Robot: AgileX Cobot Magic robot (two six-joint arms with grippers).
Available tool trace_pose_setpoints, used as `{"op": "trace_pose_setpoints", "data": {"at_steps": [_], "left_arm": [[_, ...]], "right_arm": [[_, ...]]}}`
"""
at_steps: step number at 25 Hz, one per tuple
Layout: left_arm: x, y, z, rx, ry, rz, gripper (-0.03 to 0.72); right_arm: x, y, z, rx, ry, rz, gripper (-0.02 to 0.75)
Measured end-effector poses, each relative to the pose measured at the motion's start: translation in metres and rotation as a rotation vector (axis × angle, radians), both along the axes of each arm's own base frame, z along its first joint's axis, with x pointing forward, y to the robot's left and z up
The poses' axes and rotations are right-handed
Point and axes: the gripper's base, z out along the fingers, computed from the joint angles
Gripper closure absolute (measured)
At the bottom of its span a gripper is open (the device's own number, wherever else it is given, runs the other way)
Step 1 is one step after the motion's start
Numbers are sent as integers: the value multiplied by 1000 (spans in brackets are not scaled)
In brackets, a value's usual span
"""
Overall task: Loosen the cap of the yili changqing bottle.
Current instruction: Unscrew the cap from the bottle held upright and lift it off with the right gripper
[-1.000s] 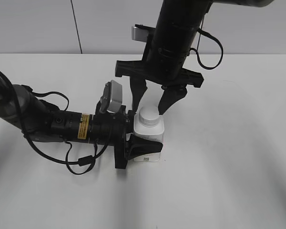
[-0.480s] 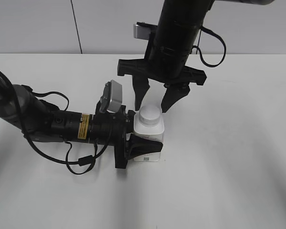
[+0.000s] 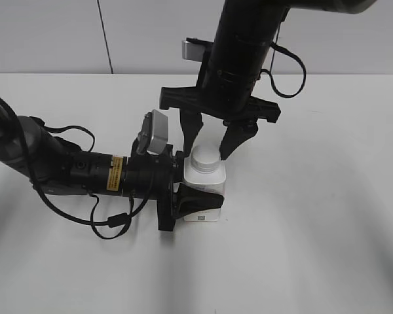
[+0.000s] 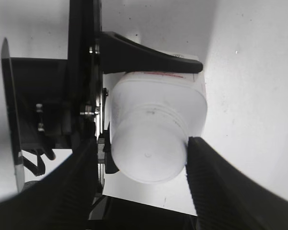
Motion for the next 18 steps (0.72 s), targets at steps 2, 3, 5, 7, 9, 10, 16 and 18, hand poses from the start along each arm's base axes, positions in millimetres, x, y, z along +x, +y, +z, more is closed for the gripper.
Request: {"op": "trace_pose_setpoints", "data": {"at_steps": [2, 3, 5, 7, 9, 10, 16, 18], "left_arm": [[0, 0, 0, 0, 0, 0, 291], [0, 0, 0, 0, 1, 0, 291], [0, 0, 0, 0, 1, 0, 291], [0, 0, 0, 0, 1, 1, 291], [0, 0, 0, 0, 1, 1, 291], [0, 0, 0, 0, 1, 1, 291], [0, 0, 0, 0, 1, 1, 291], [0, 0, 0, 0, 1, 1, 291]], "right_arm": [[0, 0, 0, -3, -1, 1, 273], [0, 0, 0, -3, -2, 1, 273], [0, 0, 0, -6, -3, 1, 273], [0, -1, 0, -7, -4, 1, 273], [0, -1, 0, -10, -6, 3, 273], [1, -1, 0, -12, -7, 3, 273], [1, -1, -1, -13, -7, 3, 273], [1, -1, -2, -16, -5, 4, 273]]}}
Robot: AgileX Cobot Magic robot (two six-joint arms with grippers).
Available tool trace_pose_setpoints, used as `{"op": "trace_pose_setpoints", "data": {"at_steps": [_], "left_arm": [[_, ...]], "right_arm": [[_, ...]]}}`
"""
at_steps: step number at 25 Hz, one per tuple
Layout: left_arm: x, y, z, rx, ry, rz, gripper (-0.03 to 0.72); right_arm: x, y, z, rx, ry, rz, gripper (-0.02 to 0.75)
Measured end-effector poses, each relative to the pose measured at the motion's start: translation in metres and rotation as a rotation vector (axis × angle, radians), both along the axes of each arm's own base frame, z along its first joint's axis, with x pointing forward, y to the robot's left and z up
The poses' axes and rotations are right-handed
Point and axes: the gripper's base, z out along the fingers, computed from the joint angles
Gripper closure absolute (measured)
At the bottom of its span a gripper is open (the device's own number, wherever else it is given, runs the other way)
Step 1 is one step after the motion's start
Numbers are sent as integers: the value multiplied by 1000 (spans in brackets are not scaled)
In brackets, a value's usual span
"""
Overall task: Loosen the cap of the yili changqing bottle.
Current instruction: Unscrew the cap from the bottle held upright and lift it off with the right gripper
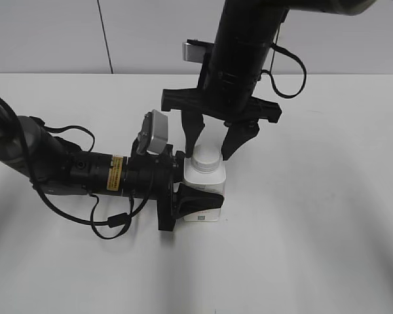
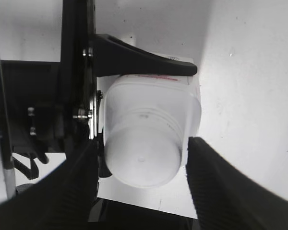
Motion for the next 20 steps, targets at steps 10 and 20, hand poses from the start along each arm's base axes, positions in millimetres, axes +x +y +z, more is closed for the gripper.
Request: {"op": "trace_pose_setpoints", "data": {"at_steps": [10, 20], "left_arm": [[0, 0, 0, -2, 1, 2, 291], [0, 0, 0, -2, 1, 3, 293]], "right_arm": [[0, 0, 0, -1, 1, -1, 288], [1, 0, -5, -9, 9, 0, 316]]}}
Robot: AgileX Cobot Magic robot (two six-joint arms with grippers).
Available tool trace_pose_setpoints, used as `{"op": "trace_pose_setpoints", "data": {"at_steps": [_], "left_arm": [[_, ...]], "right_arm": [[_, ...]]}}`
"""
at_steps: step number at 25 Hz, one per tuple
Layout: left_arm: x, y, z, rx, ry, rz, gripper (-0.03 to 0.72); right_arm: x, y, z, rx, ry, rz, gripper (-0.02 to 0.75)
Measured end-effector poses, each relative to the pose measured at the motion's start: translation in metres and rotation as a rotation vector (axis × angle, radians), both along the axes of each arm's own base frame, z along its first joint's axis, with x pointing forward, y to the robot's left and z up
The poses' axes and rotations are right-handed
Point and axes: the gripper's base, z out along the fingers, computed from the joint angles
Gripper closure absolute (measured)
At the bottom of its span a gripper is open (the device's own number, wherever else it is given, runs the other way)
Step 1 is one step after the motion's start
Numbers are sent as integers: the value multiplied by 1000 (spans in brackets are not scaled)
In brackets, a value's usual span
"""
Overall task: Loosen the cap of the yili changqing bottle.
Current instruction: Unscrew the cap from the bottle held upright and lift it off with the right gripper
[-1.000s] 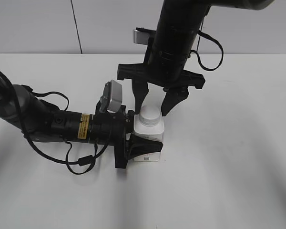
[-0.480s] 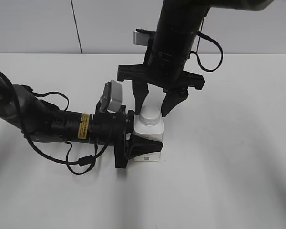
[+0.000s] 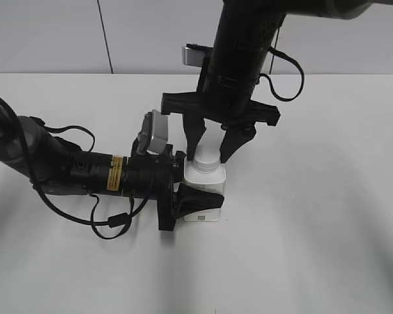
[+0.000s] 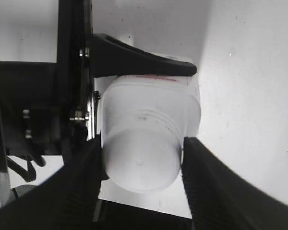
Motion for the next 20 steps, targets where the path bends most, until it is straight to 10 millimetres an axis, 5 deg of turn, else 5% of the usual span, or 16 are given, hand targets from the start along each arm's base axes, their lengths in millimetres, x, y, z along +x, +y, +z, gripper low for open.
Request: {"op": "trace_pose_setpoints", "data": {"at_steps": [13, 20], "left_arm": [[0, 0, 0, 0, 0, 0, 293], [0, 0, 0, 0, 0, 2, 293]], "right_arm": [[1, 0, -2, -5, -5, 21, 343], [1, -1, -2, 14, -109, 403, 343]]}}
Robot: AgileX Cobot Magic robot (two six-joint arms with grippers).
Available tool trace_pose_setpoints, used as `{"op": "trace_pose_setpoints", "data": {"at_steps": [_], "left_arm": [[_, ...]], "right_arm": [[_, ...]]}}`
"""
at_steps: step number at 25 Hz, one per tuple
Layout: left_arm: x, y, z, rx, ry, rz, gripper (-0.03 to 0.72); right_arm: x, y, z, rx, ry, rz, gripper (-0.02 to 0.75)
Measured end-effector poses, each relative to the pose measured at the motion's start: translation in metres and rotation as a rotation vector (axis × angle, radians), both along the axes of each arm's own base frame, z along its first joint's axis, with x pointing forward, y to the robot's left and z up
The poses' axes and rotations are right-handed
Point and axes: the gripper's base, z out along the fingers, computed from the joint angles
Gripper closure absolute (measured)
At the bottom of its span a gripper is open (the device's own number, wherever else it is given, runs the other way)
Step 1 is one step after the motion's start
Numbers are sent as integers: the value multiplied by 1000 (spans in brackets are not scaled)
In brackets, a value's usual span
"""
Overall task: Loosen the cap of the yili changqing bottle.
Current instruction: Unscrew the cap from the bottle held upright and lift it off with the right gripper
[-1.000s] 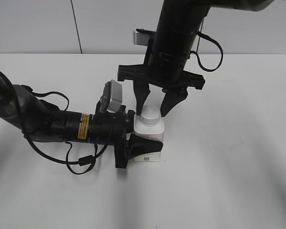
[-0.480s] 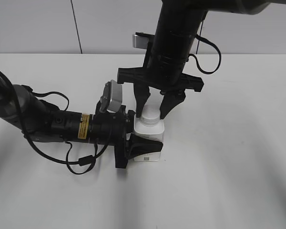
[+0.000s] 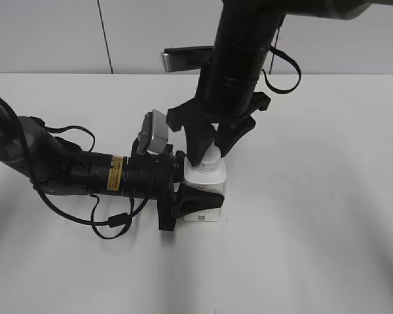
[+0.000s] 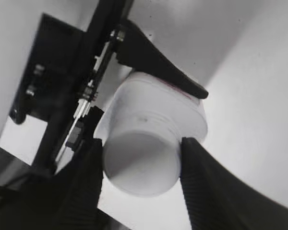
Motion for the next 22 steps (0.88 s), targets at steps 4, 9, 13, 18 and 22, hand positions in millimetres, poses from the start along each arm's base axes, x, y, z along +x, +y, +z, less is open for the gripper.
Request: {"op": "trace_pose_setpoints", "data": {"at_steps": [4, 9, 13, 18, 22], "left_arm": [[0, 0, 0, 0, 0, 0, 294], [0, 0, 0, 3, -4, -5, 294], [-1, 0, 0, 4, -5, -9, 294], [-1, 0, -1, 6, -7, -11, 294], [-1, 0, -1, 6, -9, -13, 294]], "right_arm": [[0, 0, 0, 19, -68, 275, 346], [0, 0, 0, 37, -131, 526, 346], [0, 0, 0, 46, -163, 655, 346], [0, 0, 0, 51, -177, 714, 346], [0, 0, 0, 57, -197, 799, 346]]}}
